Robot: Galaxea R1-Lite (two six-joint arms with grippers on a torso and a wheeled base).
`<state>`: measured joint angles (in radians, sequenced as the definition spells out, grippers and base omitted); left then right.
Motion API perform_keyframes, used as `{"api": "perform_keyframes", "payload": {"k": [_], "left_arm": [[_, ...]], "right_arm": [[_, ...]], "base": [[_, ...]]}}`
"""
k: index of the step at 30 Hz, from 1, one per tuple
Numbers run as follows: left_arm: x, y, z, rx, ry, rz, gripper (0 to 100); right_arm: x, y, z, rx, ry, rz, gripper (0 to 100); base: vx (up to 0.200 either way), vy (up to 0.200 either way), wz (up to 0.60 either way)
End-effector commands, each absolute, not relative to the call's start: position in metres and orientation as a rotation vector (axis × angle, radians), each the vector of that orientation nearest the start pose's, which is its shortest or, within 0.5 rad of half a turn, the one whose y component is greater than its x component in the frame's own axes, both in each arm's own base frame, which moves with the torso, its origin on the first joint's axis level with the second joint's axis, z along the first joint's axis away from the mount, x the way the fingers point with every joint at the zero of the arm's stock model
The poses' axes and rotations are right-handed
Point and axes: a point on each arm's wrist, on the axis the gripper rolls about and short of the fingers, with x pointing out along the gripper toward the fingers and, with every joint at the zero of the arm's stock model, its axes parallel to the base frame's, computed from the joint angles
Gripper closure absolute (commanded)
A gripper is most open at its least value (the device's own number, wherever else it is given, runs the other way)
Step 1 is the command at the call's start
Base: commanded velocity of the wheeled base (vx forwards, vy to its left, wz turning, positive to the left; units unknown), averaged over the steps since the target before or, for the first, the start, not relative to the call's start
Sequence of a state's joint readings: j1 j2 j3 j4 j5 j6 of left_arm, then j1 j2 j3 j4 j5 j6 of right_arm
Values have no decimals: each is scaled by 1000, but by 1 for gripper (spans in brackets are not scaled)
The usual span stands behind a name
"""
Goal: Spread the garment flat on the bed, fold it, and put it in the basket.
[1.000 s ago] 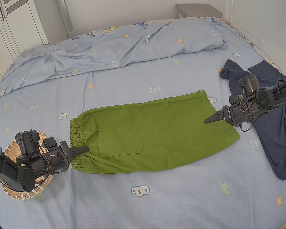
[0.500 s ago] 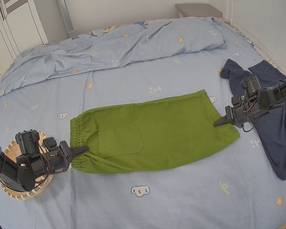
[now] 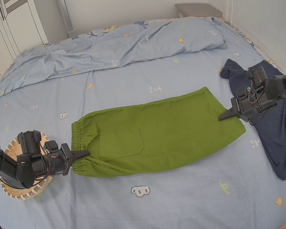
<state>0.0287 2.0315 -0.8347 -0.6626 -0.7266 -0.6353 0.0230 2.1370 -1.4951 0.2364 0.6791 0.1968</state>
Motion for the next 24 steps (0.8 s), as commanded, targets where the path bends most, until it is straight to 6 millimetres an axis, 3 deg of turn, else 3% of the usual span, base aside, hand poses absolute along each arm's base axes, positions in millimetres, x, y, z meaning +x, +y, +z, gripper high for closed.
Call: {"api": "perform_keyframes", "payload": {"k": [1,5,9,11,14,15,17,18,22,24], "left_arm": [[349,-3,95,-795,710,-498,100],[335,5,105,-808,724,-469,100],[314,7,98,-772,791,-459,100],[314,7,98,-772,791,-459,100],[275,8,82,-720,880,-448,100],[275,8,82,-720,880,-448,100],[252,6,76,-712,914,-447,100],[251,6,76,-712,915,-447,100],[216,3,66,-699,969,-443,100],[207,2,62,-688,985,-447,100]], "right_arm": [[380,23,169,451,890,580,100],[359,20,169,457,921,570,100],[331,19,160,466,974,560,100],[331,19,160,466,974,560,100],[291,20,137,458,1035,566,100],[291,20,137,458,1035,566,100],[267,21,120,460,1056,566,100],[265,21,119,461,1058,565,100],[224,24,88,466,1092,583,100],[215,24,81,468,1093,585,100]], "base": [[0,0,0],[0,0,0],[0,0,0],[0,0,0],[0,0,0],[0,0,0],[0,0,0],[0,0,0],[0,0,0],[0,0,0]]}}
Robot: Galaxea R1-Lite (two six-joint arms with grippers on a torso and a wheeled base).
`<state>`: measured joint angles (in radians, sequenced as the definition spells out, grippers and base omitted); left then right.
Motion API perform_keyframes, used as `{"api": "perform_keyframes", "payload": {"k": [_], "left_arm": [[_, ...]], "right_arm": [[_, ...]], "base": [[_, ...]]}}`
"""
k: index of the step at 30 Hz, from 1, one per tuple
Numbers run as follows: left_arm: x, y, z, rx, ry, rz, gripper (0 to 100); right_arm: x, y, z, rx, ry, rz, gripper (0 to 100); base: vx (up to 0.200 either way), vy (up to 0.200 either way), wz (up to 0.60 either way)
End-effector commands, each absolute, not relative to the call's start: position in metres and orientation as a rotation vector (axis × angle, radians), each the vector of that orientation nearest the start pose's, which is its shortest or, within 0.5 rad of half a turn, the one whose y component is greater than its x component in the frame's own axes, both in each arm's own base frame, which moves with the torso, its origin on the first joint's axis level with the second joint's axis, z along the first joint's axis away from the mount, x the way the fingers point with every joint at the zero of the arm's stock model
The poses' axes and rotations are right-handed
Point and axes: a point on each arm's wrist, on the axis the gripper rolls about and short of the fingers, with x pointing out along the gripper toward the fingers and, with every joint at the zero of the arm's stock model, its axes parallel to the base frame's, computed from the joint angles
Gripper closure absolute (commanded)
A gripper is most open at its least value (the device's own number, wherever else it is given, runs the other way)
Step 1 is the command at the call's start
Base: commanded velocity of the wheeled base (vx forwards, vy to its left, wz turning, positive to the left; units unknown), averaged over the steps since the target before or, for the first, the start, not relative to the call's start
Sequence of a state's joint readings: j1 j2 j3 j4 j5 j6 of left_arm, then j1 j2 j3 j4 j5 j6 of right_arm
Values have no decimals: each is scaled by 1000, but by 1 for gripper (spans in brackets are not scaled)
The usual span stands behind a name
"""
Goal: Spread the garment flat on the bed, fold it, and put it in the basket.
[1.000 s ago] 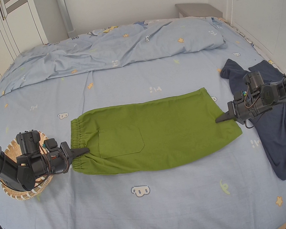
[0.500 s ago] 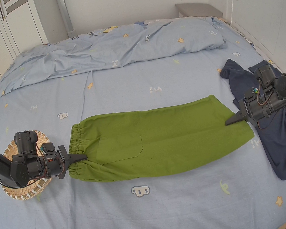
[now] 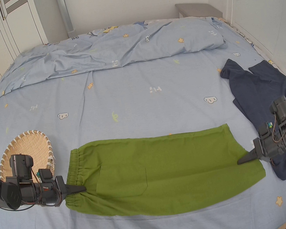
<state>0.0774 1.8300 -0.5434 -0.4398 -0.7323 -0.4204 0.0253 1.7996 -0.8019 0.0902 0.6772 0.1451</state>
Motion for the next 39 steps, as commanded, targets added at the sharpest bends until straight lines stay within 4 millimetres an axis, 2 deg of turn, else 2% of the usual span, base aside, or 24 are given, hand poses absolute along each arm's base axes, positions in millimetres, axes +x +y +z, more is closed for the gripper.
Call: {"api": "perform_keyframes", "payload": {"k": [1,4,7,15,16,24,31,33,39], "left_arm": [[198,2,59,-677,1000,-450,100],[185,1,55,-663,1022,-455,100],[181,0,52,-660,1036,-456,100],[178,0,49,-664,1053,-454,100],[179,0,49,-662,1051,-454,100],[180,3,52,-637,1007,-451,100],[176,18,77,-630,869,-395,100],[175,23,92,-629,833,-374,100],[167,30,125,-577,811,-353,100]], "right_arm": [[205,23,73,469,1095,586,100],[194,23,63,468,1084,591,100],[190,23,57,466,1075,595,100],[195,23,45,493,1095,625,100],[198,23,41,495,1092,623,0],[211,16,35,497,1037,602,0],[221,1,47,500,913,557,0],[223,0,71,485,819,557,0],[228,6,115,510,714,573,0]], "base": [[0,0,0],[0,0,0],[0,0,0],[0,0,0],[0,0,0],[0,0,0],[0,0,0],[0,0,0],[0,0,0]]}}
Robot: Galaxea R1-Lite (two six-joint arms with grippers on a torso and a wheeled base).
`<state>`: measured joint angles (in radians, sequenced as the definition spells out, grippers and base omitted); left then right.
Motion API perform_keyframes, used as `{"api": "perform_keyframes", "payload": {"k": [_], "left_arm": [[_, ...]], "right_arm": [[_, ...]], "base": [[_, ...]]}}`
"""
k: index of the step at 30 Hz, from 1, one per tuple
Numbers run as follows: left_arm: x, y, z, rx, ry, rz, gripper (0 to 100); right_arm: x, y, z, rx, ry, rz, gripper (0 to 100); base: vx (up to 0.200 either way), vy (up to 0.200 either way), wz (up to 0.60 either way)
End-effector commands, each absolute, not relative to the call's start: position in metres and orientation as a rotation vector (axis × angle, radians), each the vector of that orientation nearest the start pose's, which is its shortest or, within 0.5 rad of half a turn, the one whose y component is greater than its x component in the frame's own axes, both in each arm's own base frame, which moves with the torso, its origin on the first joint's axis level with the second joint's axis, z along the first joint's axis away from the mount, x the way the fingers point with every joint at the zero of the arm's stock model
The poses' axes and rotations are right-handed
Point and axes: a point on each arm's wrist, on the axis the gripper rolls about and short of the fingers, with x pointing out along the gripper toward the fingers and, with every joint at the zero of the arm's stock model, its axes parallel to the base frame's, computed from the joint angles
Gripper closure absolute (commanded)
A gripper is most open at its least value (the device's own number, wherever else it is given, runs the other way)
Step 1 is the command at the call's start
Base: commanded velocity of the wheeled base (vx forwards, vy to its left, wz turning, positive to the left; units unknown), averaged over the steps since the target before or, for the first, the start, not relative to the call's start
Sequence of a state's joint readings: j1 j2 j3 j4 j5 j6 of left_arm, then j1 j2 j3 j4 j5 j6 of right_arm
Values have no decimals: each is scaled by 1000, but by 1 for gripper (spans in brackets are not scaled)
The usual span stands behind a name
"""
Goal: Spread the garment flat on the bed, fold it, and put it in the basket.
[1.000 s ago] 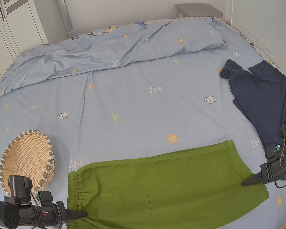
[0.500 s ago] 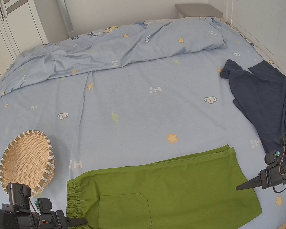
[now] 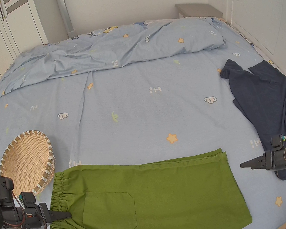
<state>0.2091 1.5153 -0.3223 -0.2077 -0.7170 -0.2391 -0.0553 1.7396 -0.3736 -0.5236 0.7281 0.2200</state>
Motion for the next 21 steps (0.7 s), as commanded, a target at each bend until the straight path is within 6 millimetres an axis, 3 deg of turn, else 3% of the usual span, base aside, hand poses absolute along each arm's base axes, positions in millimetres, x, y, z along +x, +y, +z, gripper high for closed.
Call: {"api": "perform_keyframes", "payload": {"k": [1,6,11,19,21], "left_arm": [[167,31,129,-559,811,-353,100],[167,36,154,-450,786,-258,100],[169,35,169,-410,764,-256,100],[158,-8,188,-287,854,-396,100],[154,-25,201,-230,860,-407,100]], "right_arm": [[228,8,122,507,705,583,0],[231,14,145,488,684,616,0],[232,16,146,485,684,624,0],[231,13,145,491,685,611,0],[230,13,147,491,683,610,0]], "base": [[0,0,0],[0,0,0],[0,0,0],[0,0,0],[0,0,0]]}}
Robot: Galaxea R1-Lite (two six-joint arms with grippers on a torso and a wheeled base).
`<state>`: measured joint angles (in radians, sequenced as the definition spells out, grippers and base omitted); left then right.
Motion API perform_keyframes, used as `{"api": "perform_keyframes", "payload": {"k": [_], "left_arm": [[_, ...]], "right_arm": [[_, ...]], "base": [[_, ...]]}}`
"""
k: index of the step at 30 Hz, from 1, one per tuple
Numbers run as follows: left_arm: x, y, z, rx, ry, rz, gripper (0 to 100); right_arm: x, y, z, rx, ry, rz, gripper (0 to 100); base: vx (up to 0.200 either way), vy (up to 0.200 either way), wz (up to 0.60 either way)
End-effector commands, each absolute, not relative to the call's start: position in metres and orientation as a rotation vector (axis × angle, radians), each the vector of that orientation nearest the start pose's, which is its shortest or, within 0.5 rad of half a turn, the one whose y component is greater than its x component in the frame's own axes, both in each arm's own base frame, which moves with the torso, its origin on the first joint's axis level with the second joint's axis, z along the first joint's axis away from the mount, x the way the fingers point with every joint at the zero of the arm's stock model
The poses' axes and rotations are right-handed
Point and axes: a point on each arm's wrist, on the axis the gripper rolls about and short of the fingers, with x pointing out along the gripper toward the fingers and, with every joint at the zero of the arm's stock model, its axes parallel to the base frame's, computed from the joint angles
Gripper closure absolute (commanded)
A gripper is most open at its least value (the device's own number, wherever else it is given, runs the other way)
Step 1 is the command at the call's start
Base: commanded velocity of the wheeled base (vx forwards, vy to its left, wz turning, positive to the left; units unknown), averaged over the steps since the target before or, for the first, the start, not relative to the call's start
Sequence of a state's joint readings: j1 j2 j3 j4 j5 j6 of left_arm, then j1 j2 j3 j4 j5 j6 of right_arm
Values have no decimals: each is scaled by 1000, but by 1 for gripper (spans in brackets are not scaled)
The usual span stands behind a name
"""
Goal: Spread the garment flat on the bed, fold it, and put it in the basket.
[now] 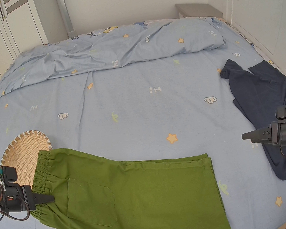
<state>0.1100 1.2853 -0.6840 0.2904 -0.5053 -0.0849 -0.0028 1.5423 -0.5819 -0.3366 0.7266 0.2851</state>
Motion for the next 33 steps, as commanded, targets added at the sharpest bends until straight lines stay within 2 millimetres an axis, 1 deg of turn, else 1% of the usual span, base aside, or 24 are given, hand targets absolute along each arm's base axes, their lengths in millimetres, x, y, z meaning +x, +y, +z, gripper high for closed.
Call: {"api": "perform_keyframes", "payload": {"k": [1,3,4,5,7,8,9,12,13,14,16,17,18,20,24,26,27,29,30,32,33], "left_arm": [[155,-30,206,-225,857,-415,100],[154,-44,217,-218,851,-451,100],[153,-47,219,-213,848,-458,100],[152,-56,226,-195,837,-491,100],[149,-69,232,-154,821,-529,100],[148,-69,232,-150,819,-531,100],[147,-80,235,-114,810,-567,100],[147,-100,235,-54,811,-611,100],[147,-100,235,-54,811,-611,100],[150,-117,237,-24,805,-651,100],[153,-134,236,-13,819,-687,100],[153,-137,236,-14,821,-691,100],[156,-151,234,-7,839,-721,100],[158,-164,231,6,855,-745,100],[159,-193,216,20,900,-765,100],[160,-206,207,19,914,-762,100],[162,-218,199,17,919,-757,100],[162,-221,197,16,919,-756,100],[163,-227,193,6,921,-753,100],[161,-234,191,-12,919,-765,100],[161,-234,191,-12,919,-765,100]], "right_arm": [[230,13,148,491,683,610,0],[228,13,149,490,683,608,0],[228,13,149,490,683,608,0],[227,13,149,490,685,610,0],[227,13,149,491,687,609,0],[227,14,149,491,688,610,0],[227,14,148,491,690,610,0],[227,13,148,492,691,608,0],[227,13,148,492,691,608,0],[226,13,148,493,692,608,0],[226,13,147,494,694,608,0],[226,13,147,494,694,608,0],[226,14,147,493,696,607,0],[226,13,147,494,695,606,0],[227,12,147,494,694,601,0],[227,12,147,494,694,600,0],[227,12,146,495,699,599,0],[228,12,146,495,699,599,0],[227,12,145,496,701,598,0],[227,12,145,496,701,598,0],[227,12,145,496,701,598,0]], "base": [[0,0,0],[0,0,0],[0,0,0],[0,0,0],[0,0,0],[0,0,0],[0,0,0],[0,0,0],[0,0,0],[0,0,0],[0,0,0],[0,0,0],[0,0,0],[0,0,0],[0,0,0],[0,0,0],[0,0,0],[0,0,0],[0,0,0],[0,0,0],[0,0,0]]}}
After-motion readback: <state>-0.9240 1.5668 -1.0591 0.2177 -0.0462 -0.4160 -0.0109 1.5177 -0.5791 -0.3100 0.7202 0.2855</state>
